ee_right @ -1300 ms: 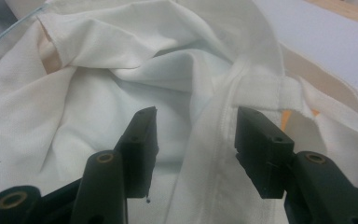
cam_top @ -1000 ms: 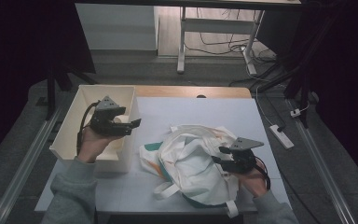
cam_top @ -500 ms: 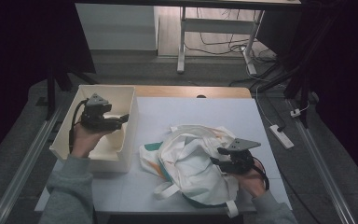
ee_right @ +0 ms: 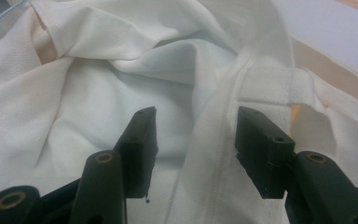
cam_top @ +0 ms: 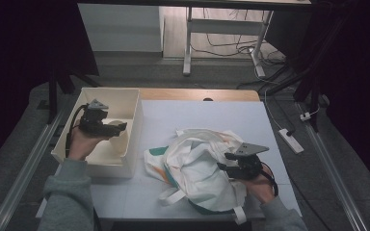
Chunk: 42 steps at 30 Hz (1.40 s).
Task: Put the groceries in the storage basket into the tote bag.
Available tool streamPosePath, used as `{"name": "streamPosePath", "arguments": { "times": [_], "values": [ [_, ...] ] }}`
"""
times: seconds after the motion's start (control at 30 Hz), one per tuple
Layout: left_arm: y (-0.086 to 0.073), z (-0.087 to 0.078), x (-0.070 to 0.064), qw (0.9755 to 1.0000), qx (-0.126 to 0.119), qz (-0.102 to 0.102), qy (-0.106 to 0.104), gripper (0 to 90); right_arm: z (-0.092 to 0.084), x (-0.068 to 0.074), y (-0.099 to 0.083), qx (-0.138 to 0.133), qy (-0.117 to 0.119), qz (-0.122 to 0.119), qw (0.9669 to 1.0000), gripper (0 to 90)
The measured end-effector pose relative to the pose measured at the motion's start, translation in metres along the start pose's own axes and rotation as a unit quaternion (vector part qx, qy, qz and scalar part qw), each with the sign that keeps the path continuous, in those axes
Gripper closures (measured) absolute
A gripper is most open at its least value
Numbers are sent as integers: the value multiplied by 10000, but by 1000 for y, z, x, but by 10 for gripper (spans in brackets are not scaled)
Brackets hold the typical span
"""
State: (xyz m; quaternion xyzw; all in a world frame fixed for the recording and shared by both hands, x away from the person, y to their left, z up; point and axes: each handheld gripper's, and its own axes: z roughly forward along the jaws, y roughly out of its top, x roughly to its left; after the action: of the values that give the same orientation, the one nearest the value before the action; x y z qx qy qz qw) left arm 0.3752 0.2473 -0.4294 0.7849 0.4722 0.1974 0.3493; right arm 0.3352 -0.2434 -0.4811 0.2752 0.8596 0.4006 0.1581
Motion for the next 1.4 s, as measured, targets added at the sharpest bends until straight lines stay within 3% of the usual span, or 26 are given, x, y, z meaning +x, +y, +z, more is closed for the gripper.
{"name": "streamPosePath", "arguments": {
  "times": [0.2,0.6,0.83,0.97,1.1,1.4],
  "values": [
    [-3,7,3,9997,216,90,2,48,0,0,0,17,2,-9,10000,490],
    [-9,22,8,9981,608,-53,-84,5,1,1,0,52,-1,-8,10000,490],
    [-13,33,9,9973,721,-71,-157,34,2,1,-1,60,15,-23,10000,487],
    [-15,39,7,9964,813,29,-243,73,2,1,-1,61,19,-32,10000,485],
    [-15,40,6,9962,848,35,-174,188,2,1,-1,61,18,-35,10000,485],
    [-15,36,8,9969,784,-32,-107,197,2,1,0,58,14,-38,10000,485]
  ]
}}
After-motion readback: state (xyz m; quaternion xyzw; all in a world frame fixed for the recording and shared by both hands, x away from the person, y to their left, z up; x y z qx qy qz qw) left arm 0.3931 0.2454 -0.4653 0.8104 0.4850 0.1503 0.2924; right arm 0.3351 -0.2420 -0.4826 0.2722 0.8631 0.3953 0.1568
